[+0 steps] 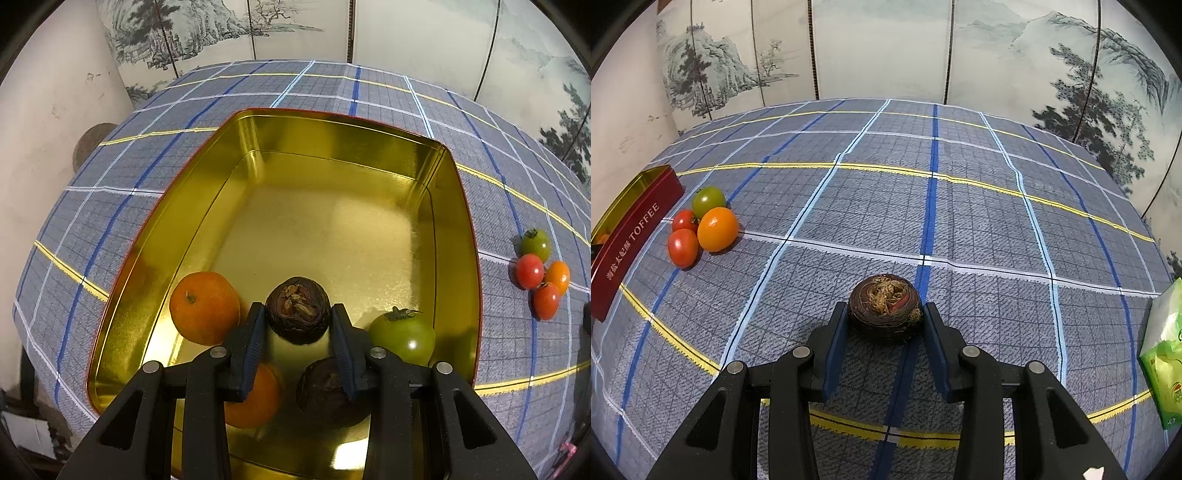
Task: Organize fruits
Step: 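Lower the dark brown fruit into the tin and open the left gripper, then carry the held dark brown fruit into the tin and open the right gripper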
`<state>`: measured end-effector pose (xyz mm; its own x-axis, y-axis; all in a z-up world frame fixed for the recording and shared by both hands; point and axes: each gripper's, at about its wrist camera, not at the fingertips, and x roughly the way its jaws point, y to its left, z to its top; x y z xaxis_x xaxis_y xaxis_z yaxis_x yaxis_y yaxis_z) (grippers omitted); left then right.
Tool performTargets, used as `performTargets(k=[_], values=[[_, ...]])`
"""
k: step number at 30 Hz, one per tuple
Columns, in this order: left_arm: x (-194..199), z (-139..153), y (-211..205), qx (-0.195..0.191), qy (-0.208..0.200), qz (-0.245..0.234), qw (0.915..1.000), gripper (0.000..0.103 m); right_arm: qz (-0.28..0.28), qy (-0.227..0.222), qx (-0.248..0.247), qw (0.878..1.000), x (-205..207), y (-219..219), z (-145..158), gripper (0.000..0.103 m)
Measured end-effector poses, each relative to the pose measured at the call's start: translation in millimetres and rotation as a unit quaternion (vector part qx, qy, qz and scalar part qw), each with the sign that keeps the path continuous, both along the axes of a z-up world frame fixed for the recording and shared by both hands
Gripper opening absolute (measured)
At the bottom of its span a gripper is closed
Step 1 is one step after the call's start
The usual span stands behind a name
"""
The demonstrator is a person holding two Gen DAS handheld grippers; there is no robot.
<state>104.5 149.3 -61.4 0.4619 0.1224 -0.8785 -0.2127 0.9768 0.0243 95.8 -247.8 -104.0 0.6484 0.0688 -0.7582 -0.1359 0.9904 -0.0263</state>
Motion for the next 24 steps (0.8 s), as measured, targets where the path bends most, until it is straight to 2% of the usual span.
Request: performTargets(k=[6, 11, 14, 24], values=[[-2.4, 4.1, 1.0, -0.002, -0.011, -0.001, 0.9999, 0.039, -0.008, 0.001, 0.000, 1.000, 1.3, 4.3, 4.1, 0.036], [-6.7, 9.5, -0.5, -0.004, -0.023, -0.006, 0.9997, 0.047, -0.002, -0.007, 0.005, 1.000, 0.2, 13.5, 14.5, 0.036], [-10.0, 14.3, -3.0, -0.001, -0.033, -0.010, 0.9994, 0.051, 0.011, -0.014, 0.009, 1.000, -1.4, 24.8, 23.0, 0.036], [-29.5, 32.5, -9.4, 0.017, -0.065, -0.019, 0.9976, 0.052, 0.080, -0.038, 0.022, 0.996, -14.6, 79.1, 45.8, 0.036]])
